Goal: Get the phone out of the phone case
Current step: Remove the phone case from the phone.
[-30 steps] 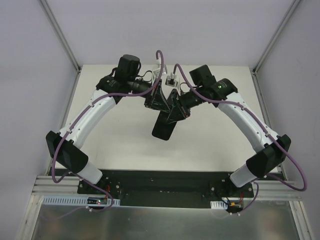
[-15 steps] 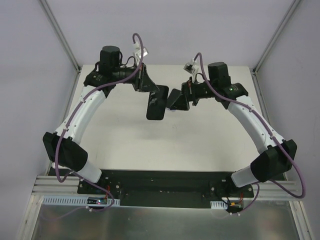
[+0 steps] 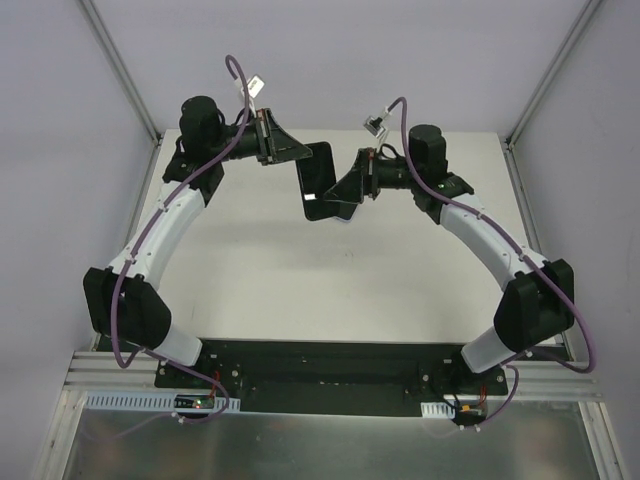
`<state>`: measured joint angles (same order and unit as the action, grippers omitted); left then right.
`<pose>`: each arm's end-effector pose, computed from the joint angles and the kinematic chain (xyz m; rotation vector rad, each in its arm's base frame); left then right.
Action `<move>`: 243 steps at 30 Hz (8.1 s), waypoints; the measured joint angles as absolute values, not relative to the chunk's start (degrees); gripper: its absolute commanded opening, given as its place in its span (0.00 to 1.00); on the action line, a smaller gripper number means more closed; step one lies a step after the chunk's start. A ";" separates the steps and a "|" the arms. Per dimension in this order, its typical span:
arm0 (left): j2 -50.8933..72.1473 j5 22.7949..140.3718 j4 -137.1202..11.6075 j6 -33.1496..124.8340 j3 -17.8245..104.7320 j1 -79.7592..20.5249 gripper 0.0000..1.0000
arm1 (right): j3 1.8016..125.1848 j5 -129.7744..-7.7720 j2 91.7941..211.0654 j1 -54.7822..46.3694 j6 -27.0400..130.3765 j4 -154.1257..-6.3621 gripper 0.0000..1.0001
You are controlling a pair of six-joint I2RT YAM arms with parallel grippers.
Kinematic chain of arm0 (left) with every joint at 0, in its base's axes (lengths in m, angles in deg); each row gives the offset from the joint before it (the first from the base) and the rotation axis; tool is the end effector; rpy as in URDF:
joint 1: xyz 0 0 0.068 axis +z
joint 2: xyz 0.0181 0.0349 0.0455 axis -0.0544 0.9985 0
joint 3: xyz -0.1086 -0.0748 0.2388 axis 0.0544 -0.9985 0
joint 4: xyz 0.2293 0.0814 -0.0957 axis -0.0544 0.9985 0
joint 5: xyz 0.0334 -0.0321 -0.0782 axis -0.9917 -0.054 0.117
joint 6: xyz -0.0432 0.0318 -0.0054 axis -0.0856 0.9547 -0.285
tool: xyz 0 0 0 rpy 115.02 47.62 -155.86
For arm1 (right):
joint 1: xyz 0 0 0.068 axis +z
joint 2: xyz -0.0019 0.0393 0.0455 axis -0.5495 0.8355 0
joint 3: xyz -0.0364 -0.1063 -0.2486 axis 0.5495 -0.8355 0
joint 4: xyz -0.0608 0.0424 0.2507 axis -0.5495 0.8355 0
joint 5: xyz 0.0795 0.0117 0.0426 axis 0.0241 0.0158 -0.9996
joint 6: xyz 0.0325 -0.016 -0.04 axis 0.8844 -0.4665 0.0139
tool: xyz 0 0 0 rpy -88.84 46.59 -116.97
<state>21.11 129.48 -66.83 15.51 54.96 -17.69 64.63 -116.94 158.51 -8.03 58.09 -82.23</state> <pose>0.3233 -0.1146 0.4338 0.4824 1.6726 -1.4768 0.3095 0.1789 0.3715 -0.9291 1.6099 1.3193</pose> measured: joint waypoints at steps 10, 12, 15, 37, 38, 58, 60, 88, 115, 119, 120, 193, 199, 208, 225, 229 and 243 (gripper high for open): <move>20.93 128.08 -79.24 5.11 49.19 -17.27 0.00 | 59.80 -119.76 161.07 -4.36 71.66 -99.82 0.49; 20.91 127.89 -80.75 4.21 48.52 -17.25 0.00 | 58.97 -120.81 161.94 -4.30 75.40 -104.46 0.11; 20.69 127.95 -83.48 3.03 47.20 -16.59 0.00 | 58.64 -123.48 163.10 -4.30 79.97 -109.99 0.00; 18.35 136.43 -65.60 22.66 49.30 -18.06 0.68 | 74.36 -112.44 161.04 2.41 26.40 -48.48 0.00; 18.35 136.52 -64.31 23.40 49.32 -18.47 0.67 | 74.95 -111.65 161.04 3.05 24.67 -46.64 0.00; 18.46 140.67 -57.71 25.50 47.23 -20.05 0.42 | 76.22 -106.54 161.04 3.66 17.74 -39.80 0.00; 18.53 140.70 -57.34 25.30 47.18 -20.07 0.32 | 76.28 -106.39 161.04 3.68 17.78 -39.80 0.00; 27.82 144.63 -71.75 0.19 39.25 -20.44 0.00 | 77.96 -81.58 162.14 10.81 19.82 -30.30 0.00; 31.88 126.90 -53.04 2.16 45.48 -22.21 0.09 | 80.54 -82.63 162.09 10.19 17.52 -38.86 0.00; 31.86 129.00 -52.86 5.98 48.25 -21.75 0.33 | 77.11 -89.38 159.84 4.73 18.92 -39.48 0.00; 31.86 129.94 -52.71 7.01 49.11 -21.49 0.40 | 75.95 -91.66 159.12 2.89 19.53 -39.82 0.00; 24.43 142.90 -19.27 76.86 62.37 -32.05 0.00 | 54.60 -150.06 158.95 -18.37 93.45 -115.95 0.00; 23.60 129.77 -10.50 88.10 62.92 -35.74 0.00 | 54.56 -149.95 159.67 -18.09 101.10 -120.76 0.00; 23.66 122.27 -10.33 90.07 64.62 -35.65 0.00 | 54.53 -148.11 160.63 -17.74 105.67 -124.35 0.00; 23.80 141.40 -12.53 79.22 65.17 -18.87 0.71 | 55.74 -136.51 156.85 -14.79 85.02 -106.53 0.00; 23.82 144.17 -16.03 70.15 65.41 -18.52 0.75 | 59.28 -133.53 156.85 -14.74 74.28 -93.24 0.00; 25.46 141.07 -52.05 33.43 54.35 -19.39 0.54 | 63.80 -127.52 156.13 -12.95 58.57 -74.62 0.00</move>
